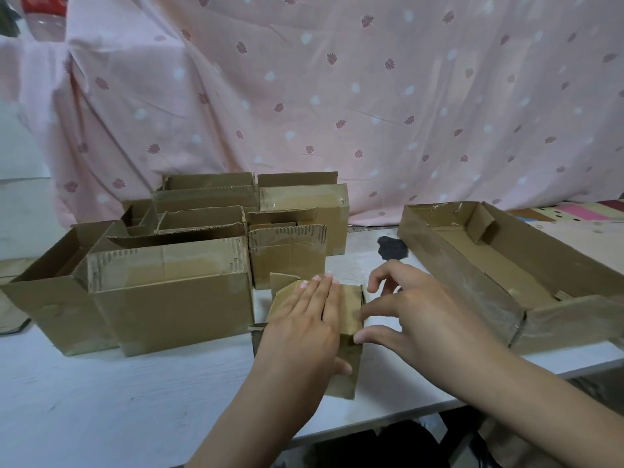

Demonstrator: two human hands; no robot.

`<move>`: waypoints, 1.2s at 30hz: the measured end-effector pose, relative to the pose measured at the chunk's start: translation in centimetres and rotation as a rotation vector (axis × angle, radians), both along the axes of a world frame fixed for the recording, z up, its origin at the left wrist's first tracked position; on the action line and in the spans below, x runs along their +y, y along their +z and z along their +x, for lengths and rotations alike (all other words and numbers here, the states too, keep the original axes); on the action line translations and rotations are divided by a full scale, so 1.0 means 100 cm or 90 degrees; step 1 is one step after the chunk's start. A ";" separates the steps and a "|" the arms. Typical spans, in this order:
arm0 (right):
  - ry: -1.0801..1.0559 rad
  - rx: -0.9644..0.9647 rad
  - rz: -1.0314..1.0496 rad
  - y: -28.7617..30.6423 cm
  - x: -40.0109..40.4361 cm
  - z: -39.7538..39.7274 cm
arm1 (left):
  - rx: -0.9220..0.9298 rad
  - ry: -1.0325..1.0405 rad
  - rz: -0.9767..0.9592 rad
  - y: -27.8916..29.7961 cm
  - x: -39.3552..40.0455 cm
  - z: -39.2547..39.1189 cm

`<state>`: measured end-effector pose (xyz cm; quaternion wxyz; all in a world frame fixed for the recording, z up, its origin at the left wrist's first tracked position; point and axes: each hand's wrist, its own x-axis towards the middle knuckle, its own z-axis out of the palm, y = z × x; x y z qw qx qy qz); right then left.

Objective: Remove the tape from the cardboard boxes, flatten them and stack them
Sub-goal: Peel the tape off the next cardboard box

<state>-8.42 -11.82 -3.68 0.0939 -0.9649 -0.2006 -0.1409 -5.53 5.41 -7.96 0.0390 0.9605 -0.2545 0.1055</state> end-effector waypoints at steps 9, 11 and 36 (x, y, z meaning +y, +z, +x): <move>-0.043 -0.102 -0.017 -0.010 0.005 -0.006 | 0.014 0.016 -0.010 -0.003 -0.001 0.008; -0.037 -0.116 -0.024 -0.011 0.003 -0.006 | 0.010 0.016 -0.007 -0.004 -0.001 0.008; -0.027 0.351 0.053 0.041 0.009 0.035 | 0.035 -0.005 0.017 0.001 -0.002 0.011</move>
